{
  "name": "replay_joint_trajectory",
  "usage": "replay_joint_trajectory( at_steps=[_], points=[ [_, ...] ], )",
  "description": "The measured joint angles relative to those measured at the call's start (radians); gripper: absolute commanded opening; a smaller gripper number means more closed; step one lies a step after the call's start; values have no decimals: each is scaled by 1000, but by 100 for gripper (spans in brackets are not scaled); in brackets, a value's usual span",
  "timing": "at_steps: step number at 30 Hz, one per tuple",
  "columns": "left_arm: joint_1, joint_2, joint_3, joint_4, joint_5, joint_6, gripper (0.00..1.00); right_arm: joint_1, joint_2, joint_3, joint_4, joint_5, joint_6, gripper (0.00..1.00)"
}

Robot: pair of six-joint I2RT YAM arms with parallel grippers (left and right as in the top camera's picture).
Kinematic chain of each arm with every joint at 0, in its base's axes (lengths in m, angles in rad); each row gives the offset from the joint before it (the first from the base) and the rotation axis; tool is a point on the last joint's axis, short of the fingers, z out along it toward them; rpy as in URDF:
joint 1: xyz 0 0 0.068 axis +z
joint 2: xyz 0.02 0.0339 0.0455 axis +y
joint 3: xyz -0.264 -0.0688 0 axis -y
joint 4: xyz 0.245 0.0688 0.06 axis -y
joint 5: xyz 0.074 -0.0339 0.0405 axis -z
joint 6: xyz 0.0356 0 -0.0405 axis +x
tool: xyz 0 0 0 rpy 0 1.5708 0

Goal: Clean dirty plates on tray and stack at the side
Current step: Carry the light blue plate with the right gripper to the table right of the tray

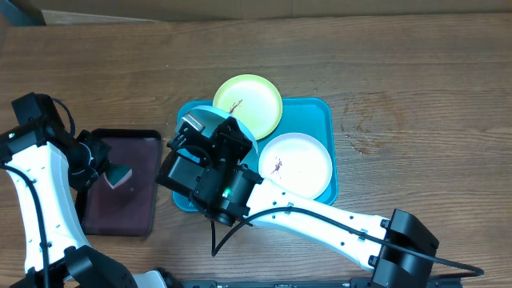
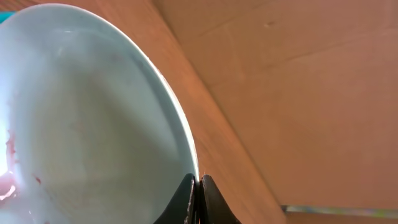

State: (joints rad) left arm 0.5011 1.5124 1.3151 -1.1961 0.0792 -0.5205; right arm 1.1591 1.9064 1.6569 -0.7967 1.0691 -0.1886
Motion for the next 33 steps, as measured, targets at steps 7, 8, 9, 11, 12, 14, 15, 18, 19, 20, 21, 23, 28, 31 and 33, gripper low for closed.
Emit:
replay_joint_trajectory(
  at_steps=[7, 8, 9, 11, 12, 14, 15, 18, 19, 20, 21, 23, 28, 31, 33],
  points=[
    [0, 0, 0, 0, 0, 0, 4, -17, 0, 0, -13, -85, 121, 4],
    [0, 0, 0, 0, 0, 0, 4, -26, 0, 0, -16, -98, 146, 4],
    [0, 0, 0, 0, 0, 0, 4, -37, 0, 0, -19, -114, 177, 4],
    [0, 0, 0, 0, 0, 0, 4, -73, 0, 0, -31, -170, 256, 4],
    [0, 0, 0, 0, 0, 0, 4, -95, 0, 0, -38, -209, 292, 4],
    [0, 0, 0, 0, 0, 0, 4, -158, 0, 0, -51, -328, 370, 4],
    [0, 0, 0, 0, 0, 1, 4, -202, 0, 0, -55, -409, 406, 4],
    [0, 0, 0, 0, 1, 1, 4, -350, 0, 0, -60, -668, 479, 4],
    [0, 0, 0, 0, 1, 1, 4, -404, 0, 0, -60, -762, 498, 4],
    [0, 0, 0, 0, 0, 1, 4, -465, 0, 0, -64, -846, 512, 4],
    [0, 0, 0, 0, 1, 1, 4, -532, 0, 0, -70, -939, 528, 4],
    [0, 0, 0, 0, 1, 1, 4, -647, 0, 1, -92, -1078, 543, 4],
    [0, 0, 0, 0, 1, 1, 4, -894, 0, 3, -187, -1284, 563, 4],
    [0, 0, 0, 2, 1, 1, 4, -1035, 0, 2, -234, -1313, 567, 4],
    [0, 0, 0, 1, 1, 0, 4, -1109, 0, -12, -237, -1304, 569, 4]
  ],
)
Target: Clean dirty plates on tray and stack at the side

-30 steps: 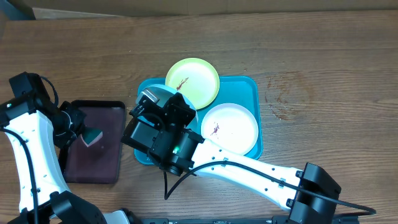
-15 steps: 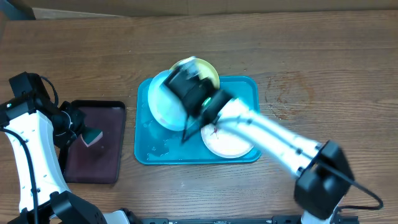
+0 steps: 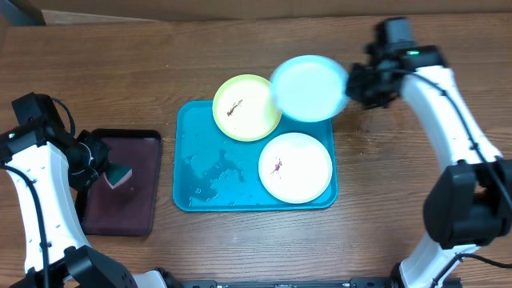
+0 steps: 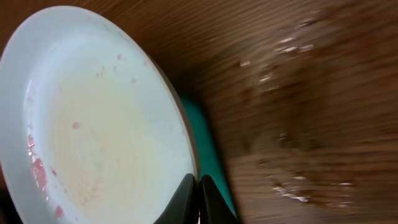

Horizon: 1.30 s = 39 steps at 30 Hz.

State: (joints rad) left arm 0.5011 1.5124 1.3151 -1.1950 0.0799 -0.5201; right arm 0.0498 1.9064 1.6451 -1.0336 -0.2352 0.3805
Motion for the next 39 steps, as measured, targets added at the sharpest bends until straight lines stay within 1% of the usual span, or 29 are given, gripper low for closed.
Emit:
replay_joint_trajectory(
  at_steps=[4, 7, 13, 14, 15, 16, 18, 19, 21, 22, 24, 26, 29, 31, 34, 35, 39],
  points=[
    [0, 0, 0, 4, 0, 0, 4, -139, 0, -76, 16, 25, 2, 4],
    [0, 0, 0, 8, 0, 0, 4, -211, 0, -149, 60, 37, 4, 4],
    [0, 0, -17, 18, 0, 0, 4, -262, 0, -255, 174, 68, 21, 4],
    [0, 0, -25, 21, 0, 0, 4, -266, 0, -267, 183, 79, 28, 7],
    [0, 0, -31, 24, 0, 0, 4, -268, 0, -277, 188, 90, 34, 14],
    [0, 0, -35, 29, 0, 0, 4, -271, 0, -282, 189, 98, 38, 26],
    [0, 0, -37, 41, 0, 0, 4, -273, 0, -288, 195, 111, 45, 37],
    [0, 0, -38, 43, 0, 0, 4, -273, 0, -289, 197, 113, 43, 40],
    [0, 0, -38, 44, 2, 0, 4, -268, 0, -290, 205, 99, 41, 52],
    [0, 0, -38, 44, 3, 0, 4, -267, 0, -290, 206, 94, 31, 54],
    [0, 0, -38, 45, 6, 0, 4, -253, 0, -290, 230, 37, -1, 62],
    [0, 0, -38, 49, 8, 0, 4, -231, 0, -290, 257, -29, -42, 66],
    [-4, 0, -39, 55, 8, 1, 4, -165, 0, -290, 311, -137, -109, 78],
    [-7, 0, -39, 57, 11, 4, 4, -98, 0, -290, 355, -176, -138, 83],
    [-11, 0, -39, 57, 14, 5, 4, 0, 0, -290, 417, -178, -161, 90],
    [-11, 0, -39, 58, 14, 7, 4, 65, 0, -290, 454, -167, -171, 94],
    [-11, 0, -39, 58, 14, 8, 4, 234, 0, -291, 549, -42, -138, 95]
  ],
)
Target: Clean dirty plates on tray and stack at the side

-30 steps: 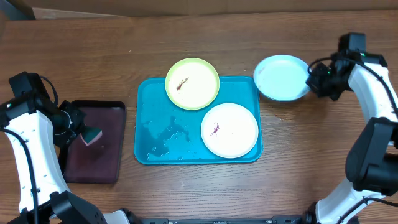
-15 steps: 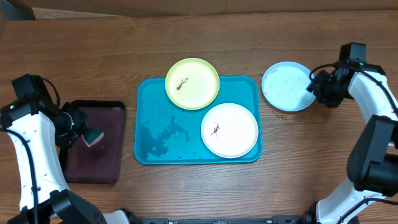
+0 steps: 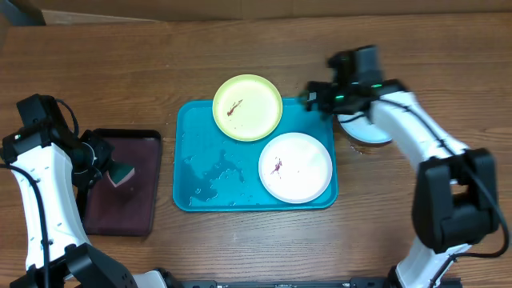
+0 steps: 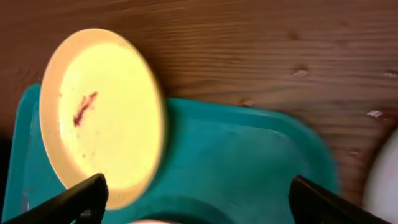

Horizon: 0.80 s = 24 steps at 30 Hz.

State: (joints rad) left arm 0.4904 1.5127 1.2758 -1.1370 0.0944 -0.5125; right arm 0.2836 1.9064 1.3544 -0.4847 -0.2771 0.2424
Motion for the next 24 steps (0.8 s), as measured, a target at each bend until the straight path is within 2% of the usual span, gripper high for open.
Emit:
replay_joint_trajectory(
  at_steps=[5, 10, 13, 19, 24],
  points=[
    [0, 0, 0, 0, 0, 0, 4, 129, 21, 0, 84, 142, 115, 94],
    [0, 0, 0, -1, 0, 0, 4, 159, 95, 0, 133, 206, 252, 82],
    [0, 0, 0, -1, 0, 1, 4, 161, 137, 0, 137, 214, 329, 80],
    [0, 0, 0, 0, 0, 1, 4, 165, 180, 0, 177, 195, 392, 49],
    [0, 0, 0, 0, 0, 7, 4, 192, 182, -1, 184, 186, 409, 41]
  ],
)
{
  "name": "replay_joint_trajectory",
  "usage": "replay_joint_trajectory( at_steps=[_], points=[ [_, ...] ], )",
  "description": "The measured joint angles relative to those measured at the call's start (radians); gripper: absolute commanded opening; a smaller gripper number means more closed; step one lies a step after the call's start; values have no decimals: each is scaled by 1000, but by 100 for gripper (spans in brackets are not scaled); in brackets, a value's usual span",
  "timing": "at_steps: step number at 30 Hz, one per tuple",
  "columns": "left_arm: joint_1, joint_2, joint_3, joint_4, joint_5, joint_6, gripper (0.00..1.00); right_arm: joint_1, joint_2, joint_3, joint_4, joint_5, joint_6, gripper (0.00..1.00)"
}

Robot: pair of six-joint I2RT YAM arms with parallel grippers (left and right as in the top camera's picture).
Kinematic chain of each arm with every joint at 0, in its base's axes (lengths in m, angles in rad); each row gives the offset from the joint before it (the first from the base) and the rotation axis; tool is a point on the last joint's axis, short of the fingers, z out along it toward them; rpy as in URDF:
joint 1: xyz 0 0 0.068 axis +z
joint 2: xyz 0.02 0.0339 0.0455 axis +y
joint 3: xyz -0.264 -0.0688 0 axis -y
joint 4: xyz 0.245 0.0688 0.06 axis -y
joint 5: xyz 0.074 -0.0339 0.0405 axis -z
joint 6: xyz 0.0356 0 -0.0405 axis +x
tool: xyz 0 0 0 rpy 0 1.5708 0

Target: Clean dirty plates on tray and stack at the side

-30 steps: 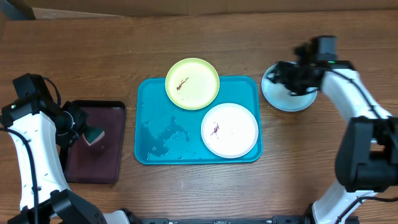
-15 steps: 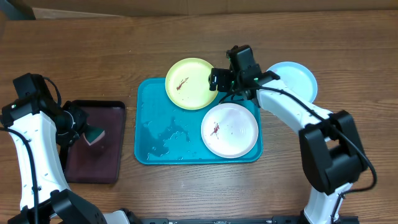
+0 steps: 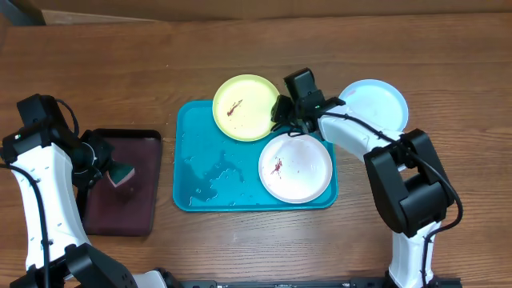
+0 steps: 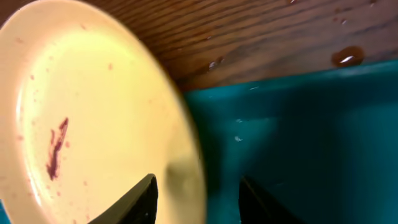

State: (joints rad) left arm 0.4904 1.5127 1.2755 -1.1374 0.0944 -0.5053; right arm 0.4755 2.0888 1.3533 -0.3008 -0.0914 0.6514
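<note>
A teal tray [image 3: 200,172] holds a yellow plate [image 3: 240,108] with a red smear at its far edge and a white plate [image 3: 296,166] with a dark stain at its right. A pale blue plate [image 3: 373,104] lies on the table, right of the tray. My right gripper [image 3: 280,110] is open at the yellow plate's right rim. In the right wrist view the yellow plate [image 4: 93,112] has its rim between the two fingers [image 4: 142,200] of the right gripper [image 4: 199,200]. My left gripper [image 3: 108,164] is shut on a green sponge [image 3: 120,173].
A dark tray [image 3: 132,200] lies on the table left of the teal tray, under the sponge. Water drops lie on the teal tray's left half [image 4: 298,137]. The right arm reaches over the white plate's far edge.
My right gripper was open over the tray's far right corner, next to the pale blue plate. Now it stands lower and further left, astride the yellow plate's right rim. The left arm has not moved.
My right gripper was shut on the pale blue plate over the tray's left half. Then it held that plate above the tray's far right corner. Later the plate lay on the table right of the tray, released. Now the open gripper is at the yellow plate.
</note>
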Motion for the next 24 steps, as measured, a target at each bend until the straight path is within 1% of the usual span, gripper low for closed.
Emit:
replay_joint_trajectory(
  at_steps=[1, 3, 4, 7, 11, 12, 14, 15, 19, 24],
  points=[
    [0, 0, 0, 0, 0, 1, 4, 10, 0, 0, 1, -2, 1, 40],
    [0, 0, 0, 0, 0, 5, 4, 31, 0, 0, 1, -5, 3, 31],
    [0, 0, 0, 0, 0, 5, 4, 38, 0, 0, 1, -5, 7, 29],
    [0, 0, 0, 0, 0, 8, 4, 51, 0, 0, 1, -5, 5, 27],
    [0, 0, 0, 0, 0, 8, 4, 52, 0, 0, -6, -6, 2, 20],
    [0, 0, 0, 0, 0, 8, 4, 53, 0, 0, -6, -7, -4, 17],
    [0, 0, 0, 0, 0, 8, 4, 52, 0, 0, -2, -23, -30, 7],
    [0, 0, 0, 0, 0, 8, 4, 52, 0, 0, 1, -31, -44, 4],
    [0, 0, 0, 0, 0, 8, 4, 52, 2, 0, 5, -90, -130, 4],
    [0, 0, 0, 0, 0, 8, 4, 53, 3, 0, 1, -159, -188, 4]
  ],
)
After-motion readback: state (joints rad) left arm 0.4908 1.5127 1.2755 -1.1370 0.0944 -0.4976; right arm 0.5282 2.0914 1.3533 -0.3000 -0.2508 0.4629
